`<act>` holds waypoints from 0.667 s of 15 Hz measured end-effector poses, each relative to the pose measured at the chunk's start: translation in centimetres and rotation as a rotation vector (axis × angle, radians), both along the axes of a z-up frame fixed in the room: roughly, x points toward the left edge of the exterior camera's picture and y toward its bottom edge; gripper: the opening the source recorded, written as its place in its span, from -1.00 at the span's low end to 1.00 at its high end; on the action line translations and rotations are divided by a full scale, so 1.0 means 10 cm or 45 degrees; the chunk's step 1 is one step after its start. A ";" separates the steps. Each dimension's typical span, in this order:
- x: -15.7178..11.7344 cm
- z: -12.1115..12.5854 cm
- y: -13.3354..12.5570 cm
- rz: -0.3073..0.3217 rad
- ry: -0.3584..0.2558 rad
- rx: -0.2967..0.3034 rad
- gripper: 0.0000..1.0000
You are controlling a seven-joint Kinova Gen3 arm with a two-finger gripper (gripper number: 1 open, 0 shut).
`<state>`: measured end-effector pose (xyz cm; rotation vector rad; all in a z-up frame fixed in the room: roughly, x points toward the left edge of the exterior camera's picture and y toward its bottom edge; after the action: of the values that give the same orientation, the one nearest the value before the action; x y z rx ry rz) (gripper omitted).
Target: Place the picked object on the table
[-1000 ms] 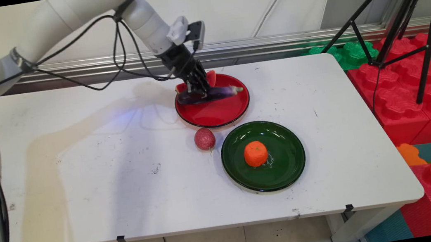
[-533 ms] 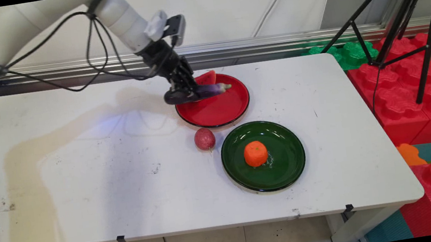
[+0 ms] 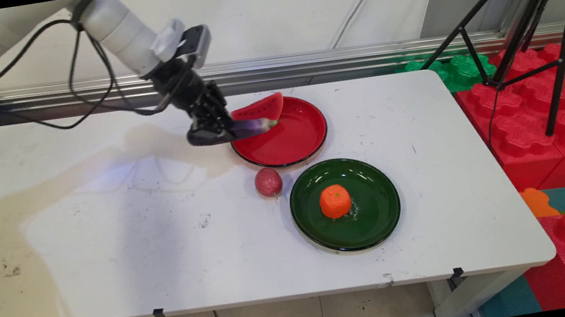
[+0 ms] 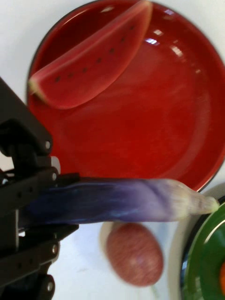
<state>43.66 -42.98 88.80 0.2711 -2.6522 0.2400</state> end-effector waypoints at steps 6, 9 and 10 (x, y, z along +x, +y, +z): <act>0.30 -0.11 0.34 -0.018 -0.071 0.046 -1.00; 0.38 -0.19 0.42 -0.015 -0.092 0.068 -1.00; 0.40 -0.24 0.45 -0.014 -0.099 0.078 -1.00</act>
<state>47.63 -38.53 86.43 0.2726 -2.7407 0.1691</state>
